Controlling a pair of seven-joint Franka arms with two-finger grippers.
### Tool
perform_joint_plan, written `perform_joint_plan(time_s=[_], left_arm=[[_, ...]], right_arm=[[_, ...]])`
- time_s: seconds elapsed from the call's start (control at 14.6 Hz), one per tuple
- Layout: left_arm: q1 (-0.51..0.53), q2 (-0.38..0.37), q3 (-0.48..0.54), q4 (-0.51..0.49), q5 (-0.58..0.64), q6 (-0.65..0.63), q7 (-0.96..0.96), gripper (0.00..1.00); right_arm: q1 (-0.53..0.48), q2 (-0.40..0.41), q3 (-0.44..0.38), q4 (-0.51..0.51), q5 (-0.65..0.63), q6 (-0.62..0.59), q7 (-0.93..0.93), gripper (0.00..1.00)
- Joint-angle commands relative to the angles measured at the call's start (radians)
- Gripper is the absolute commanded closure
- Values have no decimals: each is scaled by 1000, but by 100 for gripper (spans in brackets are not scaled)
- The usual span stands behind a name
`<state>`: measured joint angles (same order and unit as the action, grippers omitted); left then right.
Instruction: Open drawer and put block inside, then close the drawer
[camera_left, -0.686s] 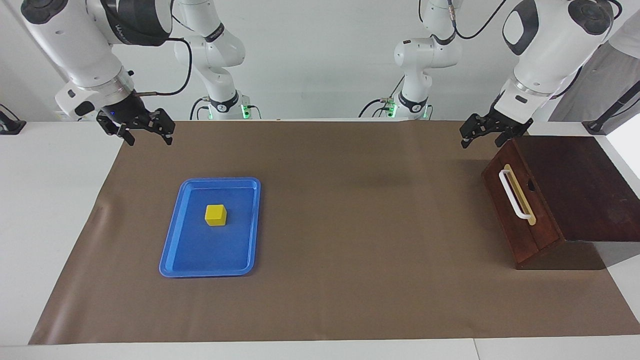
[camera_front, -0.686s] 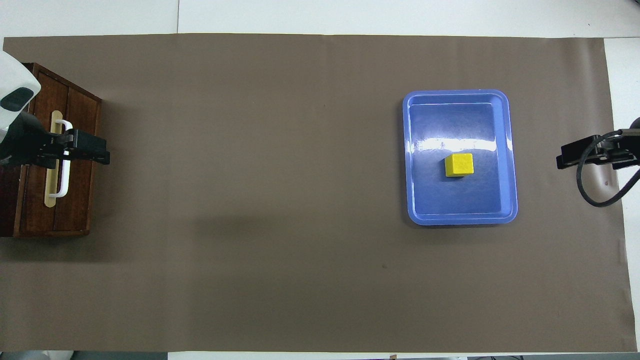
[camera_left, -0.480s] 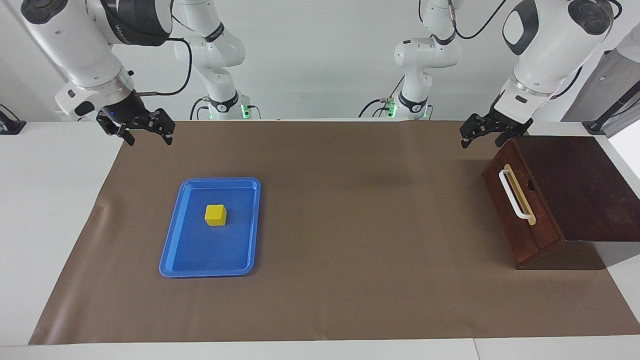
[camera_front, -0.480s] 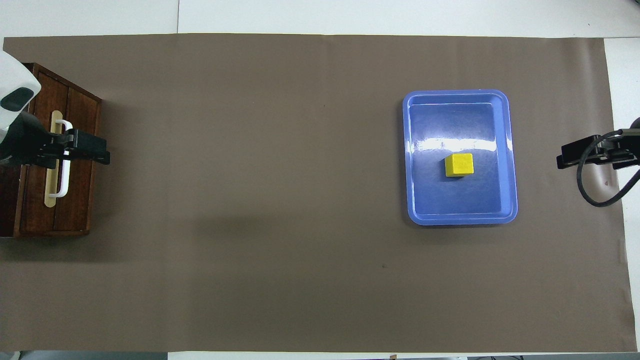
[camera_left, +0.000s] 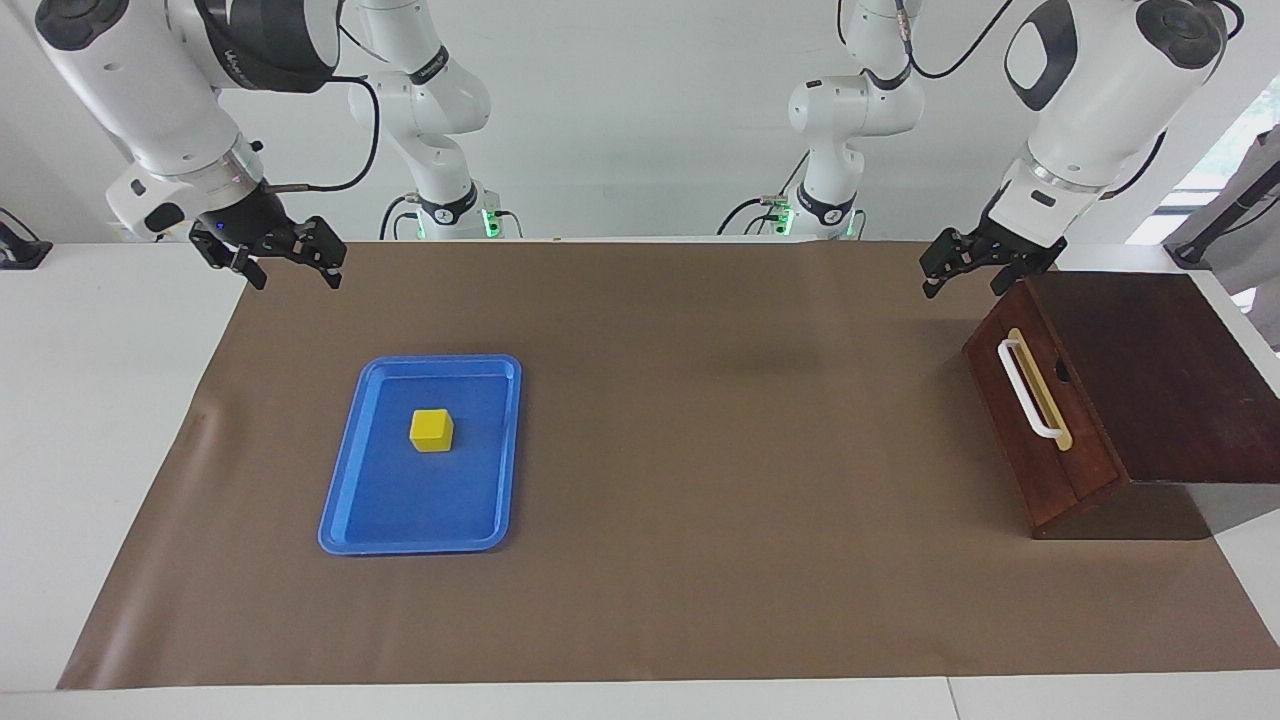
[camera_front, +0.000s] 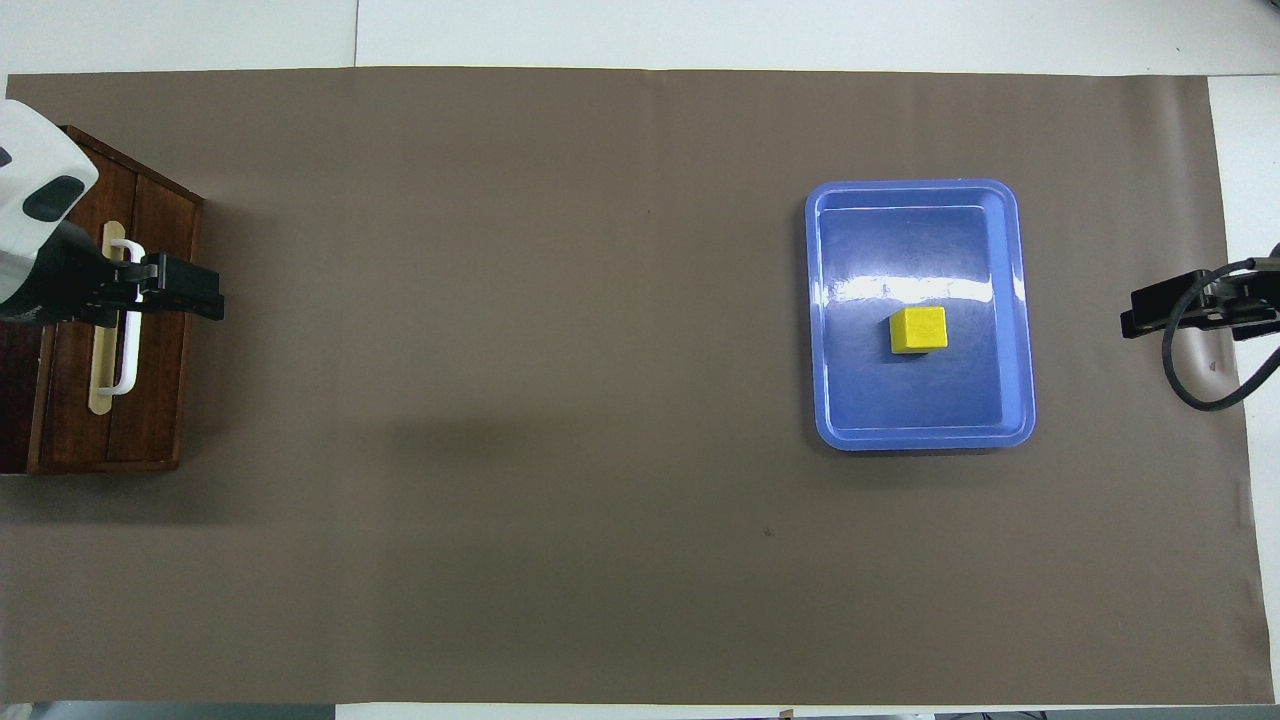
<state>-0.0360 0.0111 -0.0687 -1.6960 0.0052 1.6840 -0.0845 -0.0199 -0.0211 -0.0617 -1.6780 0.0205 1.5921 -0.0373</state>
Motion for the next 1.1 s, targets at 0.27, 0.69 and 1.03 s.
perform_joint_plan(time_s=[0.27,0.69,1.03], left_arm=[[-24,79,6,-134,264,253,0,0],[-13,162,42,-140,398,448,72,0],[-13,170,78,-175,398,506,89,0]], right_arm=[[-22,-24,5,-88,7,181,58,0],[-12,99,6,0,123,215,624,0],[-11,179,6,15,283,236,1115,0]])
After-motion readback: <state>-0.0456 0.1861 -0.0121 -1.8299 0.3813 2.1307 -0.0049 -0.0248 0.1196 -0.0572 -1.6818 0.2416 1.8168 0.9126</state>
